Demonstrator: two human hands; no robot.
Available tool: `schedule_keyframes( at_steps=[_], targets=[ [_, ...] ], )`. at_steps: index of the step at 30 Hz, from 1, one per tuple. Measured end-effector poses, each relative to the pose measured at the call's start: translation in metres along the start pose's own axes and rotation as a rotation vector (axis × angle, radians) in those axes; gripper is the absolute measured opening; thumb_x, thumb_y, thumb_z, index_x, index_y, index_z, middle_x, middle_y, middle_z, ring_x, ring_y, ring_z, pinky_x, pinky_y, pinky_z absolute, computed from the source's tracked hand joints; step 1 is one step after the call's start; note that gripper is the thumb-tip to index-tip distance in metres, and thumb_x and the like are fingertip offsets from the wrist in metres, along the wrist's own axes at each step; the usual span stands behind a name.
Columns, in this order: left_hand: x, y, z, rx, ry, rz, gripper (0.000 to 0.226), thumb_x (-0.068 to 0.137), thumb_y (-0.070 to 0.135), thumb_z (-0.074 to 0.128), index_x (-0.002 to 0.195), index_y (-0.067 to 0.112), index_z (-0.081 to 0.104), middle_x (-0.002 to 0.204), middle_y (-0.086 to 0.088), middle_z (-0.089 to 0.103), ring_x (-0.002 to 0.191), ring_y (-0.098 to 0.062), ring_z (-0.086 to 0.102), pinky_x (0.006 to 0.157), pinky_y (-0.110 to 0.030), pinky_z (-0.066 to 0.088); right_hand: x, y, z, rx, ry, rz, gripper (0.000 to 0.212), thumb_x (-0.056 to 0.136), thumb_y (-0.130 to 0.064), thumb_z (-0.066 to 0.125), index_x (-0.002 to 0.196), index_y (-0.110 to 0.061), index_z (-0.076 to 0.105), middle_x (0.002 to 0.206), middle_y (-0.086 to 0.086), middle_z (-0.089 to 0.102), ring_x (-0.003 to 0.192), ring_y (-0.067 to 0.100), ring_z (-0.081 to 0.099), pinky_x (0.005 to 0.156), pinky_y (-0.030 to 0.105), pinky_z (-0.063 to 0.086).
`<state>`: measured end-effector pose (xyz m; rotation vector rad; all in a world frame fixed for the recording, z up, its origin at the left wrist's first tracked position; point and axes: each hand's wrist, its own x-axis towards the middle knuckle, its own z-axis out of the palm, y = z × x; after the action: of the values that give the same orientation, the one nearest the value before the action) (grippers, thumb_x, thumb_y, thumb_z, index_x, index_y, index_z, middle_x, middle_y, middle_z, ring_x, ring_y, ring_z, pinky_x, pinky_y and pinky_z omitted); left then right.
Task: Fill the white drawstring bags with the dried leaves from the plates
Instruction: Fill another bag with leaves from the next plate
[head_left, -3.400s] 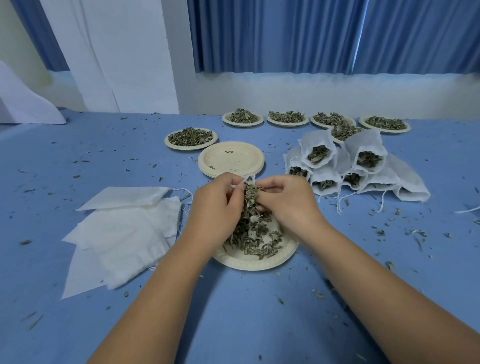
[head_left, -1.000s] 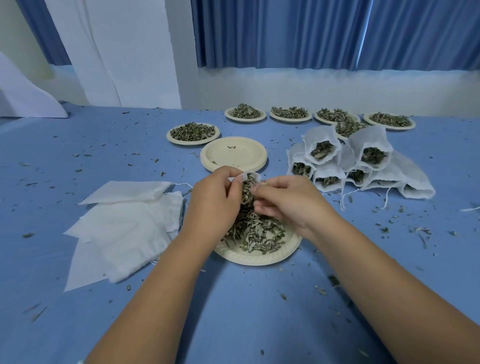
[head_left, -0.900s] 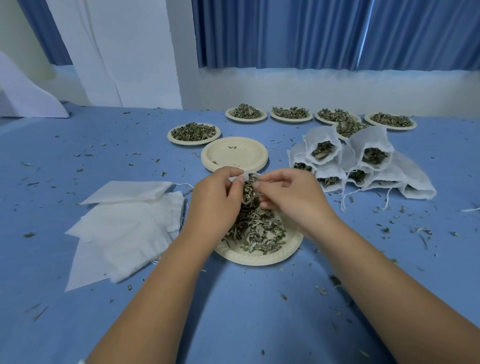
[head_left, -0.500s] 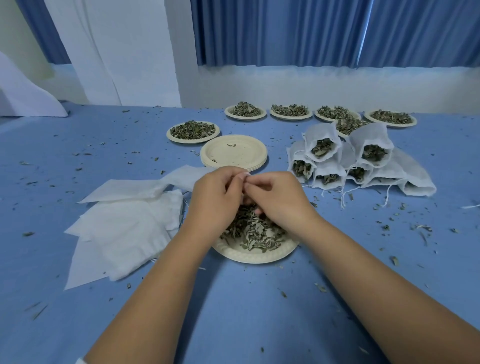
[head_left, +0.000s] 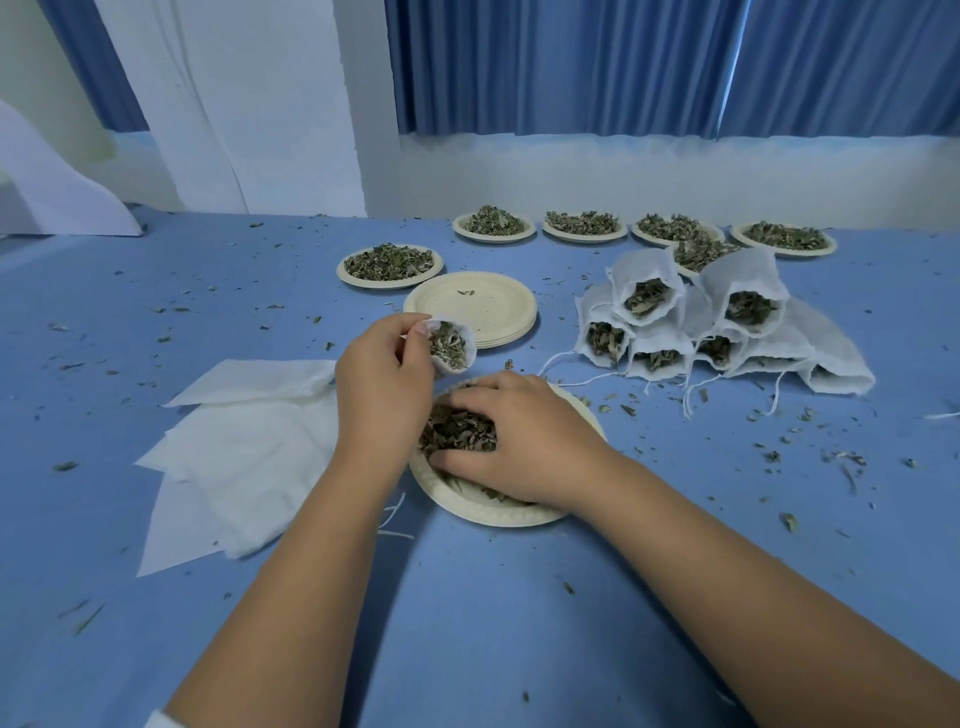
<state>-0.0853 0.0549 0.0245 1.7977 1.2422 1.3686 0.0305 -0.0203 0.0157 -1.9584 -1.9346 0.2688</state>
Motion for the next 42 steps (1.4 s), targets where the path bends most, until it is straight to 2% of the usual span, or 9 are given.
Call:
schedule_keyframes(
  at_steps=[6, 14, 18, 21, 25, 27, 31, 37, 42],
  targets=[
    [-0.001, -0.001, 0.001, 0.010, -0.015, 0.000, 0.023, 0.099, 0.020, 0.049, 0.107, 0.018, 0.071, 0.080, 0.010, 0.068, 0.066, -0.001, 0.058, 0.062, -0.017, 0.042, -0.002, 0.008, -0.007, -0.099, -0.006, 0.041, 0.037, 0.087, -0.049, 0.064, 0.120, -0.031, 0.065, 0.119, 0.000, 0.054, 0.115, 0.022, 0.049, 0.090, 0.032, 0.044],
    [0.000, -0.001, 0.001, 0.010, -0.038, 0.005, 0.020, 0.099, 0.020, 0.050, 0.104, 0.020, 0.070, 0.071, 0.009, 0.065, 0.053, 0.006, 0.052, 0.052, -0.007, 0.037, -0.004, 0.005, -0.013, -0.106, -0.017, -0.029, 0.047, 0.083, -0.050, 0.066, 0.128, -0.039, 0.056, 0.121, -0.005, 0.057, 0.119, 0.020, 0.045, 0.099, 0.038, 0.039],
    [-0.002, 0.000, 0.002, 0.005, -0.073, 0.005, 0.017, 0.097, 0.018, 0.053, 0.099, 0.021, 0.070, 0.058, 0.009, 0.061, 0.049, 0.004, 0.051, 0.052, -0.007, 0.037, 0.001, 0.008, -0.006, -0.101, -0.020, -0.066, 0.020, 0.090, -0.036, 0.064, 0.107, -0.027, 0.070, 0.092, -0.002, 0.067, 0.095, 0.020, 0.057, 0.073, 0.030, 0.042],
    [-0.002, -0.001, 0.003, -0.015, -0.101, -0.035, 0.015, 0.096, 0.022, 0.056, 0.102, 0.020, 0.070, 0.054, 0.010, 0.061, 0.049, 0.003, 0.052, 0.054, -0.009, 0.038, 0.001, 0.011, -0.006, -0.053, 0.000, -0.039, 0.027, 0.090, -0.033, 0.066, 0.116, -0.027, 0.070, 0.099, -0.003, 0.069, 0.093, 0.018, 0.060, 0.068, 0.027, 0.037],
    [-0.003, -0.001, 0.002, 0.000, -0.135, -0.036, 0.018, 0.095, 0.025, 0.059, 0.105, 0.019, 0.072, 0.061, 0.002, 0.067, 0.063, -0.011, 0.063, 0.068, -0.027, 0.051, -0.002, 0.014, -0.013, 0.204, 0.102, -0.001, 0.028, 0.084, -0.029, 0.075, 0.112, -0.028, 0.073, 0.106, -0.008, 0.072, 0.099, 0.008, 0.061, 0.087, 0.027, 0.047],
    [-0.003, 0.000, 0.002, -0.022, -0.142, -0.044, 0.018, 0.095, 0.024, 0.058, 0.105, 0.019, 0.073, 0.068, 0.000, 0.070, 0.069, -0.015, 0.067, 0.072, -0.033, 0.053, -0.003, 0.016, -0.020, 0.349, 0.170, 0.020, 0.027, 0.081, -0.030, 0.078, 0.107, -0.033, 0.073, 0.104, -0.013, 0.071, 0.094, -0.005, 0.059, 0.081, 0.015, 0.045],
    [-0.005, 0.004, 0.002, -0.043, -0.162, -0.050, 0.014, 0.095, 0.023, 0.059, 0.095, 0.025, 0.073, 0.068, 0.006, 0.068, 0.068, -0.010, 0.065, 0.069, -0.026, 0.049, -0.005, 0.020, -0.032, 0.659, 0.220, 0.124, 0.035, 0.075, -0.026, 0.084, 0.104, -0.029, 0.066, 0.096, -0.016, 0.067, 0.087, -0.010, 0.062, 0.064, 0.003, 0.043],
    [-0.007, 0.008, 0.005, -0.097, -0.230, -0.088, 0.016, 0.095, 0.021, 0.059, 0.093, 0.023, 0.075, 0.069, 0.005, 0.071, 0.060, 0.000, 0.061, 0.058, -0.009, 0.043, 0.000, 0.024, -0.036, 1.169, 0.214, 0.298, 0.036, 0.074, -0.022, 0.084, 0.106, -0.017, 0.067, 0.093, -0.003, 0.076, 0.073, 0.007, 0.067, 0.063, 0.020, 0.052],
    [-0.011, 0.012, 0.007, -0.206, -0.299, -0.152, 0.019, 0.096, 0.021, 0.057, 0.084, 0.028, 0.071, 0.048, 0.013, 0.058, 0.040, 0.005, 0.046, 0.051, -0.017, 0.034, 0.004, 0.024, -0.026, 1.328, 0.226, 0.289, 0.031, 0.075, -0.015, 0.083, 0.102, -0.013, 0.067, 0.086, -0.004, 0.076, 0.072, 0.003, 0.067, 0.061, 0.018, 0.052]
  ],
)
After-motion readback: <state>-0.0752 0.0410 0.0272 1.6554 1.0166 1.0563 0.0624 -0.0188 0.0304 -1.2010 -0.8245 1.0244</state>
